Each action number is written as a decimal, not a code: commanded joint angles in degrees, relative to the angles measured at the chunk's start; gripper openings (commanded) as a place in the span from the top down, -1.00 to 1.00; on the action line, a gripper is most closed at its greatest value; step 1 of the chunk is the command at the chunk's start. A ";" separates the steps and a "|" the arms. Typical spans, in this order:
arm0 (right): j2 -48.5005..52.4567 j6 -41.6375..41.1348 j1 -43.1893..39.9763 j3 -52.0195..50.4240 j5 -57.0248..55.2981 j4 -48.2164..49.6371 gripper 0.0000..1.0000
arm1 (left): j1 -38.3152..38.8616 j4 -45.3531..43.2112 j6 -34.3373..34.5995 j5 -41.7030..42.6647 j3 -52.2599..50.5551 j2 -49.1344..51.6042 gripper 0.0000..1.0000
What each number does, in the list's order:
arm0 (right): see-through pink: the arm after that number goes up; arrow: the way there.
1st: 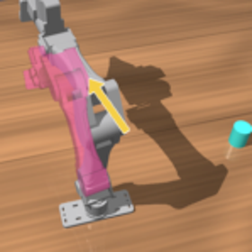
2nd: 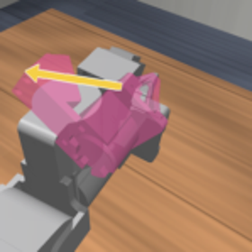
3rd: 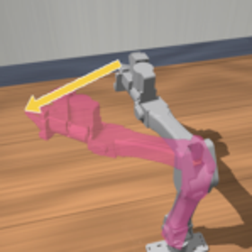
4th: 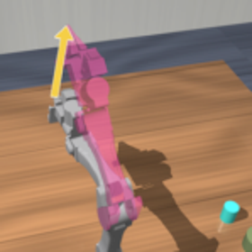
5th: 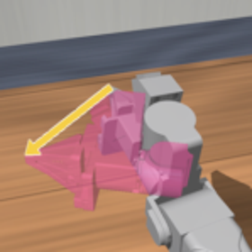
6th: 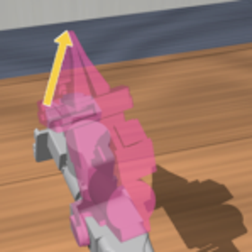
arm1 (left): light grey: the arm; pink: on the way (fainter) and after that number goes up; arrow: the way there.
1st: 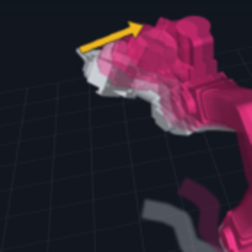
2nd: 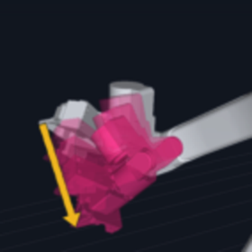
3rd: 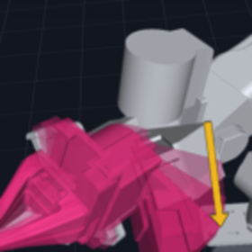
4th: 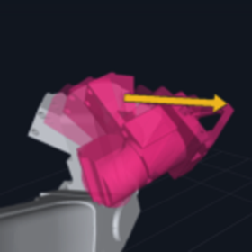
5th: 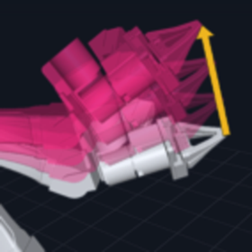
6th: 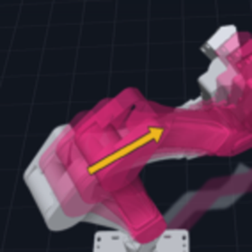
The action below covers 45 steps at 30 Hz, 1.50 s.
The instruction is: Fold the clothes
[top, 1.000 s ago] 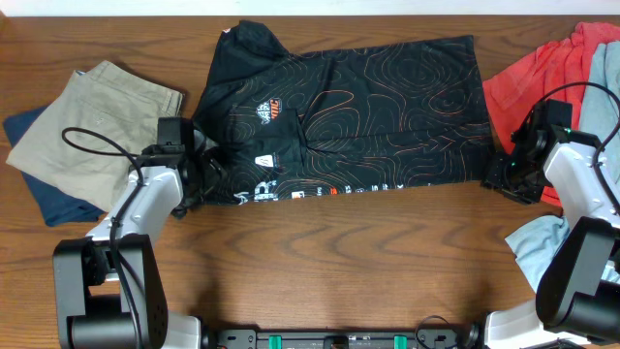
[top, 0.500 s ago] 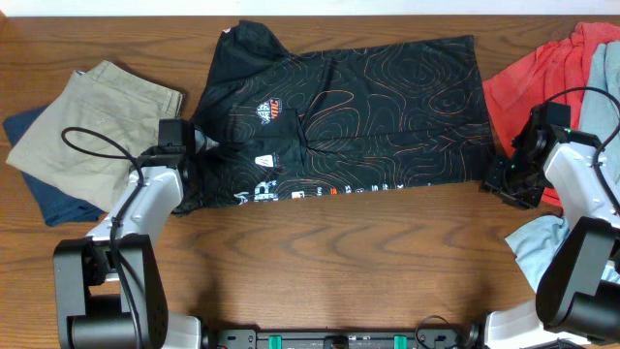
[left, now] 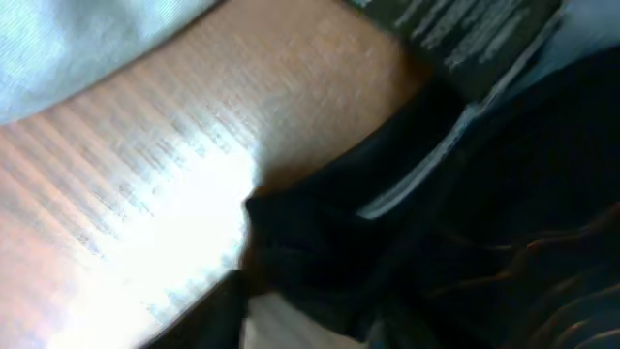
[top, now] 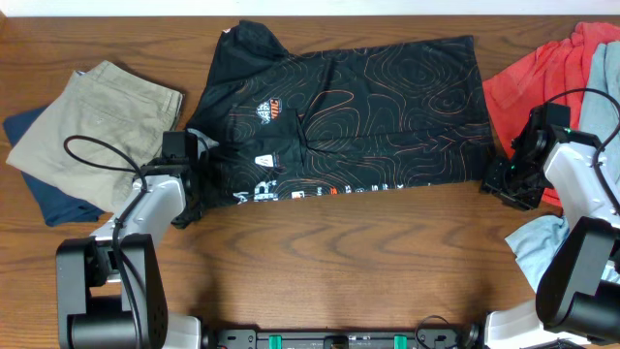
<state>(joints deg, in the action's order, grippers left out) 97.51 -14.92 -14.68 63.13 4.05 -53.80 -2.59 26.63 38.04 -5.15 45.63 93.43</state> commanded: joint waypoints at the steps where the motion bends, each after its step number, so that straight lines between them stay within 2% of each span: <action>1: 0.44 -0.92 0.44 -0.31 0.07 -0.04 0.03 | -0.24 -1.16 0.39 -1.81 -1.20 0.92 0.56; 2: 0.44 -0.94 0.44 -0.31 0.07 -0.02 0.02 | -0.24 -1.53 0.39 -1.81 -1.16 0.92 0.82; 3: 0.44 -0.94 0.44 -0.31 0.07 0.00 0.02 | -0.24 -1.70 0.39 -1.81 -1.09 0.87 0.88; 11: 0.55 -0.94 0.44 -0.31 1.09 4.46 -0.07 | -0.24 -0.13 -2.01 -1.73 -0.72 -0.92 0.88; 22: 6.82 -7.06 0.39 -0.33 0.46 13.68 -0.04 | -0.24 6.71 -2.43 -1.53 -0.72 -6.21 0.88; 29: 10.08 -7.41 0.39 -0.33 0.44 21.40 -0.02 | -0.24 8.28 -2.43 -1.53 -0.72 -6.21 0.88; 31: 10.10 -7.39 0.37 -0.33 -0.09 22.53 0.06 | -0.24 8.61 -2.43 -1.53 -0.72 -6.21 0.88; 32: 10.10 -7.39 0.37 -0.33 -0.76 22.56 0.18 | -0.24 8.83 -2.43 -1.53 -0.72 -6.21 0.88; 33: 10.10 -7.37 0.39 -0.33 -1.31 22.43 0.35 | -0.24 9.01 -2.43 -1.53 -0.72 -6.21 0.88; 35: 10.19 -7.41 0.37 -0.33 -3.56 21.40 0.85 | -0.24 9.44 -2.43 -1.53 -0.72 -6.21 0.88; 36: 10.19 -7.39 0.37 -0.33 -4.59 20.59 0.98 | -0.24 9.75 -2.43 -1.53 -0.72 -6.21 0.88; 40: 10.19 -7.39 0.31 -0.33 -6.91 14.97 0.98 | -0.24 11.74 -2.43 -1.51 -0.72 -6.21 0.88; 45: 10.05 -10.01 -1.36 -0.33 -10.23 2.21 0.98 | -0.24 18.73 -3.39 -1.51 -0.72 -6.23 0.88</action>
<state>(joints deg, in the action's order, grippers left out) 106.87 -22.50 -14.92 63.70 -1.54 -47.94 -2.57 43.22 35.92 -5.39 45.30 87.59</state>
